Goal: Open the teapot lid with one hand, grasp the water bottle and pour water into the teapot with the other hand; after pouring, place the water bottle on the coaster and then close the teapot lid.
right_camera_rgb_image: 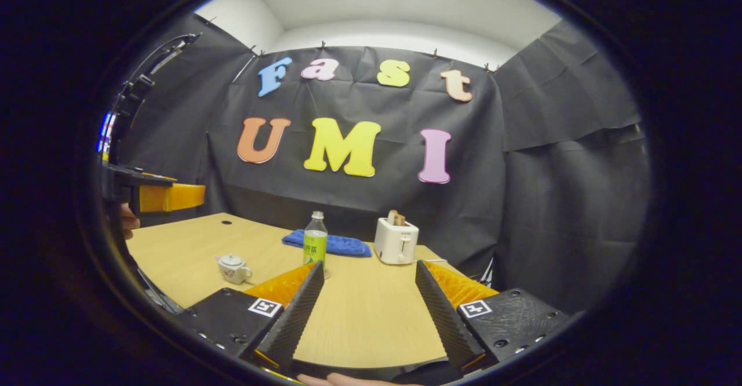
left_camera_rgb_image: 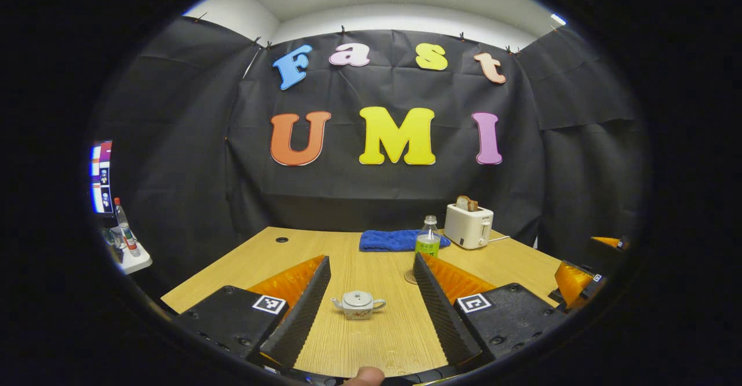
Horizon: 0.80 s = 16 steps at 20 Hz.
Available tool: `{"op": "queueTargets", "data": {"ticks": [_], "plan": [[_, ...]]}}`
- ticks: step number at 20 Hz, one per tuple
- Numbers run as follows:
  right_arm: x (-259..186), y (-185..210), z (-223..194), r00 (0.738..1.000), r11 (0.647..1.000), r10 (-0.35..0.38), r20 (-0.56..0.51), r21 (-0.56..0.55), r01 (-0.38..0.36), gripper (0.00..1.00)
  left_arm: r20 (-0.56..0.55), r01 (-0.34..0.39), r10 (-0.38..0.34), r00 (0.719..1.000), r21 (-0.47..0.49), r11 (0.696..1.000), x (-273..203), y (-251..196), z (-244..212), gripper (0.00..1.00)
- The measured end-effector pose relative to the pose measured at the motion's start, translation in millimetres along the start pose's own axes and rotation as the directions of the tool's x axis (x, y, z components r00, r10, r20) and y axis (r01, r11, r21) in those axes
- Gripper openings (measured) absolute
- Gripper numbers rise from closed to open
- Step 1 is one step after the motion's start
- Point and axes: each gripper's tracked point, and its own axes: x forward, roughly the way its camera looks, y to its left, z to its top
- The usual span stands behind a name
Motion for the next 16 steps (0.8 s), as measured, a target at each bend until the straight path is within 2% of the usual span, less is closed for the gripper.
{"op": "queueTargets", "data": {"ticks": [3,7,8,11,16], "plan": [[10.5,-19.5,-9.7,1.0,1.0,-0.004,-0.018,0.011,0.004,0.95,0.003,-0.034,0.034,0.999,0.044,0.998,-5.6,-7.6,-5.8,0.92],[29.7,-31.1,-25.2,0.998,0.998,0.011,-0.065,0.057,-0.008,0.97,0.005,-0.034,0.034,0.999,0.11,0.993,0.6,-25.6,-15.4,0.92],[33.3,-31.0,-29.1,0.997,0.998,0.018,-0.078,0.064,-0.013,0.94,0.0,-0.029,0.029,1.0,0.112,0.993,2.1,-29.0,-17.8,0.91],[37.8,-29.3,-37.9,0.995,0.997,0.03,-0.096,0.068,-0.024,0.95,-0.012,-0.021,0.023,1.0,0.111,0.994,6.0,-31.6,-22.9,0.91],[40.2,-40.1,-37.5,0.996,0.996,-0.009,-0.086,0.086,0.016,0.96,0.001,-0.031,0.031,1.0,0.077,0.997,7.1,-22.7,-19.4,0.92]]}}
